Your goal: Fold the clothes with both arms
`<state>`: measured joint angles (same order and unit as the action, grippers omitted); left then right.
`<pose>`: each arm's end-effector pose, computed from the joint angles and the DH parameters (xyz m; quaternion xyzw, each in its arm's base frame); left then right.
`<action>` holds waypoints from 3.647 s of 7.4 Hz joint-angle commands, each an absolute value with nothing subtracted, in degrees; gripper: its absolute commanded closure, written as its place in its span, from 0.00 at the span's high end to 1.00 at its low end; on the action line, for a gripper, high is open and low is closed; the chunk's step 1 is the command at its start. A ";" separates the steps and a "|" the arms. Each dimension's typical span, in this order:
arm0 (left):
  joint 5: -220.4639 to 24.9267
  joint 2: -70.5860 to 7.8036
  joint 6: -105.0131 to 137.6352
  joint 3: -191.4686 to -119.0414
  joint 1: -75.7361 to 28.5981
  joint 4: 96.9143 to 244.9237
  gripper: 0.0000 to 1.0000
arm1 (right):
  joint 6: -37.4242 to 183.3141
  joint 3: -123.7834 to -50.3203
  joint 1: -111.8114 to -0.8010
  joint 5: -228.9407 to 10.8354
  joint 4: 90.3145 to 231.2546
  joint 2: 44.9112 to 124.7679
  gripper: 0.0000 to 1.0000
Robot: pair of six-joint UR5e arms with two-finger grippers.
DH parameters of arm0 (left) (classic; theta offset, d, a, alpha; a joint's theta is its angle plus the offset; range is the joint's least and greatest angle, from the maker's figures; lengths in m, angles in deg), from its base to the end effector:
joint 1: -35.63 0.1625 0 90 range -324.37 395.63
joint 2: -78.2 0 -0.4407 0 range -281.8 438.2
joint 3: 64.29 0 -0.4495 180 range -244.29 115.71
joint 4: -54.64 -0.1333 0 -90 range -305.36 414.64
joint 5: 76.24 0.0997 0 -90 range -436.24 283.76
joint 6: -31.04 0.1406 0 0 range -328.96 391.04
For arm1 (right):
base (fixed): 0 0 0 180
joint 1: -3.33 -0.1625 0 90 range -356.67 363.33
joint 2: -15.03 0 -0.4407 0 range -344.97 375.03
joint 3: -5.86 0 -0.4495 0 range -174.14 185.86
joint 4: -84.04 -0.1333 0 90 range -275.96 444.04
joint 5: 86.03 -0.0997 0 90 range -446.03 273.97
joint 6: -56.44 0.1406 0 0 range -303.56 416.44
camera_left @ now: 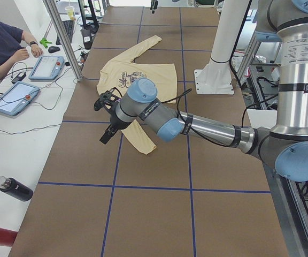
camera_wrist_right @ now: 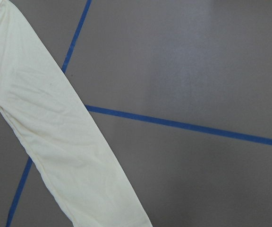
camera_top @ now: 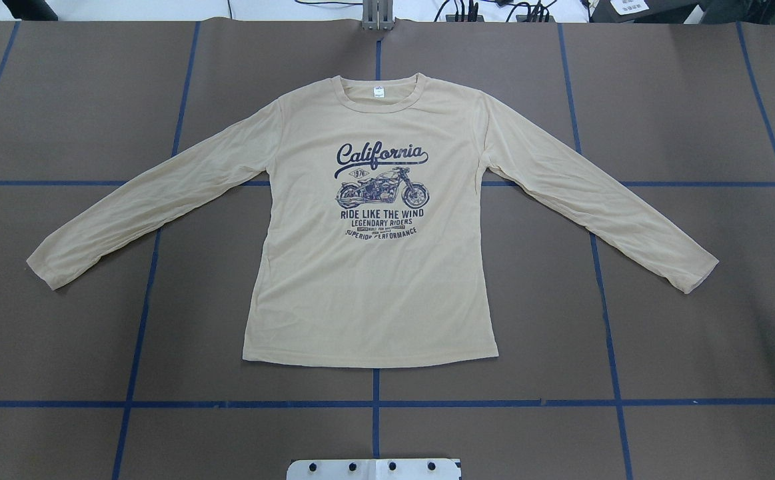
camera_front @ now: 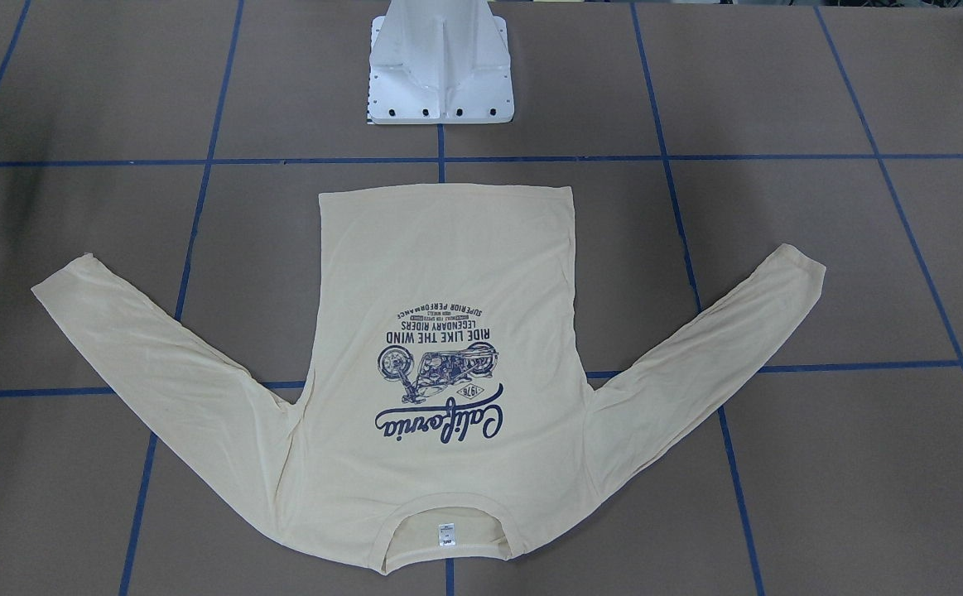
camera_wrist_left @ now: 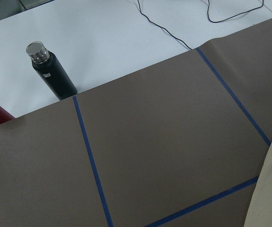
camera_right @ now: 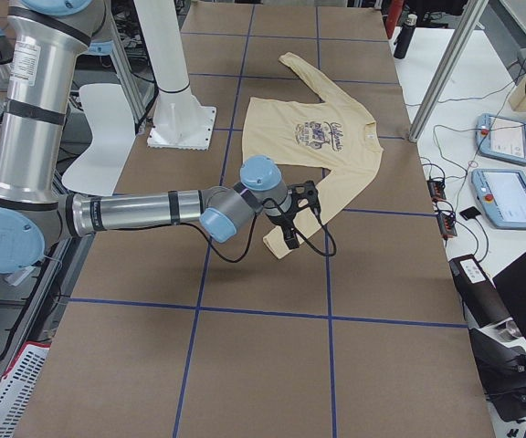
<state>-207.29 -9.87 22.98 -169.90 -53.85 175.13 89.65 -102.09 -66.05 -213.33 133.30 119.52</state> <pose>-0.0358 -0.5676 0.5032 0.3268 0.3503 0.0745 0.8746 -0.1268 -0.4735 0.5727 0.1837 -0.4256 -0.0233 0.8858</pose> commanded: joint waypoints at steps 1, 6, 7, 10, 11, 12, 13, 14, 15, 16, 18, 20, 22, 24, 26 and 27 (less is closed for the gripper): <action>-207.46 -9.52 23.04 -170.10 -53.85 175.22 1.00 | 99.03 -102.43 -55.08 -202.45 130.09 121.12 1.00; -209.57 -9.25 22.87 -169.40 -53.85 176.37 1.00 | 116.21 -101.90 -32.11 -177.89 127.19 121.03 0.79; -209.48 -9.25 22.95 -169.23 -53.85 176.37 1.00 | 116.12 -101.38 -31.49 -177.70 127.19 121.03 0.71; -209.57 -8.72 23.04 -169.31 -53.85 176.37 1.00 | 115.77 -99.70 -30.60 -175.77 127.28 121.20 0.64; -209.57 -8.72 23.04 -169.31 -53.85 176.37 1.00 | 115.77 -99.70 -30.34 -175.77 127.28 121.20 0.64; -209.57 -8.72 23.04 -169.31 -53.85 176.37 1.00 | 115.77 -99.70 -30.08 -175.68 127.45 121.20 0.63; -209.57 -8.63 22.96 -169.31 -53.85 176.37 1.00 | 115.77 -99.61 -29.90 -175.68 127.72 121.20 0.62; -209.57 -8.63 22.96 -169.31 -53.85 176.37 1.00 | 115.77 -99.27 -29.90 -175.68 127.81 121.20 0.58; -209.57 -8.63 22.96 -169.40 -53.85 176.37 1.00 | 115.77 -98.57 -29.81 -175.68 127.81 121.20 0.55; -209.57 -8.63 22.96 -169.40 -53.85 176.37 1.00 | 116.03 -98.47 -29.81 -175.77 127.81 121.20 0.48; -209.57 -8.63 22.96 -169.49 -53.85 176.37 1.00 | 116.03 -98.47 -29.90 -175.77 127.89 121.20 0.00; -209.57 -8.63 22.87 -169.67 -53.85 176.37 1.00 | 115.95 -99.17 -29.99 -175.94 127.90 121.03 0.00; -209.57 -8.55 22.78 -169.84 -53.85 176.37 1.00 | 115.16 -100.92 -32.86 -176.81 128.07 120.59 0.00; -209.57 -8.54 22.78 -169.75 -53.85 176.37 1.00 | 112.80 -104.86 -41.27 -183.90 136.62 114.32 0.00; -209.57 -8.54 22.78 -169.67 -53.85 176.37 1.00 | 112.17 -105.42 -42.55 -183.51 149.11 97.22 0.00; -209.57 -8.54 22.69 -169.58 -53.85 176.37 1.00 | 112.25 -104.98 -42.38 -183.41 154.82 88.86 0.00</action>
<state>-209.57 -8.55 22.76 -169.67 -53.85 176.37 112.33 -105.24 -42.09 -183.47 147.41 99.76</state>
